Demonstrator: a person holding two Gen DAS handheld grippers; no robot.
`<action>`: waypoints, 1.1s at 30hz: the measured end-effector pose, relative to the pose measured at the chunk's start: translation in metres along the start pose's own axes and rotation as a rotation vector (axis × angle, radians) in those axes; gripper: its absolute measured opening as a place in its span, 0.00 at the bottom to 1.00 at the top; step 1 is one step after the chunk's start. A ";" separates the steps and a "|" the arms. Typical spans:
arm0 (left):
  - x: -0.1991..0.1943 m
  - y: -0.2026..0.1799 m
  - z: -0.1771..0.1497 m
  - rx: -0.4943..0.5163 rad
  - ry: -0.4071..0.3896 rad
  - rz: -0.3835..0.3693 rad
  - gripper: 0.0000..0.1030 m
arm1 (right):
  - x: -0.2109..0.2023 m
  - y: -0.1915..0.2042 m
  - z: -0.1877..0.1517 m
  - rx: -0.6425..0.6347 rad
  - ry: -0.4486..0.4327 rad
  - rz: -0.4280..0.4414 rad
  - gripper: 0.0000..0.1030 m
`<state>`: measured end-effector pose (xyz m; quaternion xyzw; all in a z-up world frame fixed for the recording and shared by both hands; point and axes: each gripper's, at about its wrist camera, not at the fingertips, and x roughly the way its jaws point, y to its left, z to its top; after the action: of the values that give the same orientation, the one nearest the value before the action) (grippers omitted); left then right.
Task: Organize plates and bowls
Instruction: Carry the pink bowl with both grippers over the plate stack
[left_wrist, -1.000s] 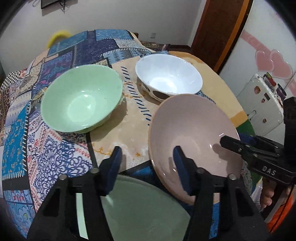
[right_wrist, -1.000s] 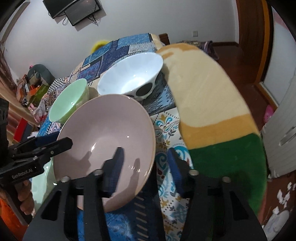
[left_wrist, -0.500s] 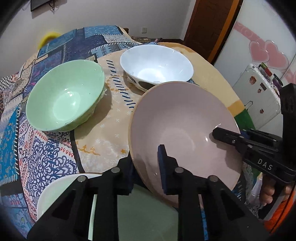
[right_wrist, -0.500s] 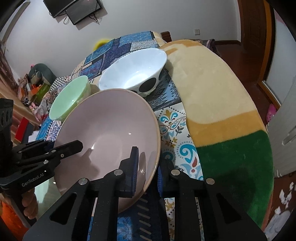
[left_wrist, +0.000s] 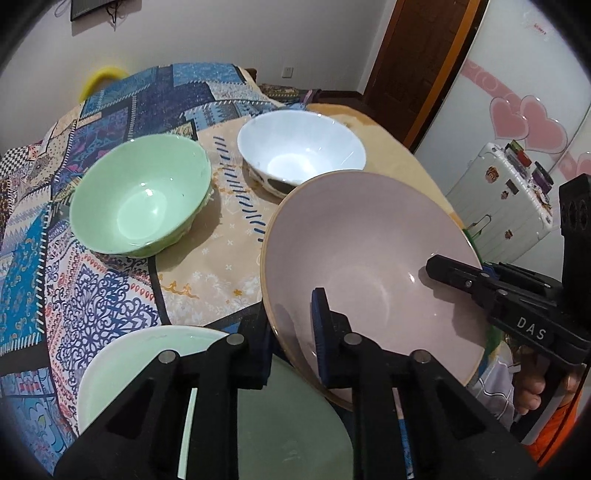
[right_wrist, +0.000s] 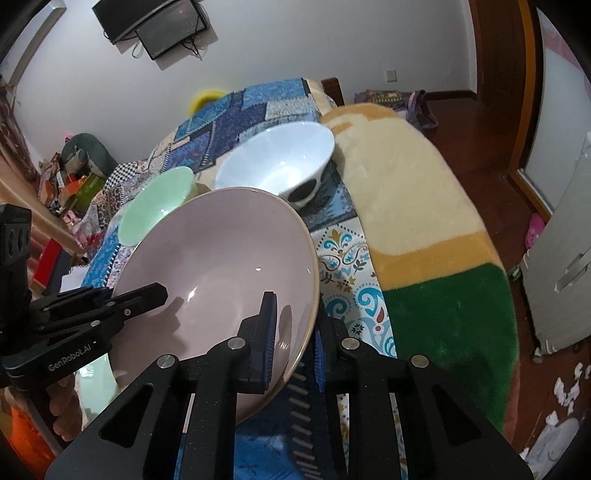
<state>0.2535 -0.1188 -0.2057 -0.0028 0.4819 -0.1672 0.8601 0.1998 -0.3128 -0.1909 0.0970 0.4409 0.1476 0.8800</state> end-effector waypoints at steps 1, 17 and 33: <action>-0.004 -0.001 0.000 0.001 -0.006 0.000 0.18 | -0.003 0.002 0.001 -0.005 -0.006 -0.001 0.15; -0.090 0.005 -0.017 0.002 -0.118 0.036 0.18 | -0.034 0.046 0.003 -0.037 -0.079 0.058 0.15; -0.150 0.050 -0.057 -0.067 -0.186 0.066 0.18 | -0.033 0.112 -0.014 -0.106 -0.079 0.096 0.15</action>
<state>0.1486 -0.0193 -0.1199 -0.0310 0.4052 -0.1218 0.9056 0.1501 -0.2183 -0.1404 0.0768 0.3924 0.2088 0.8925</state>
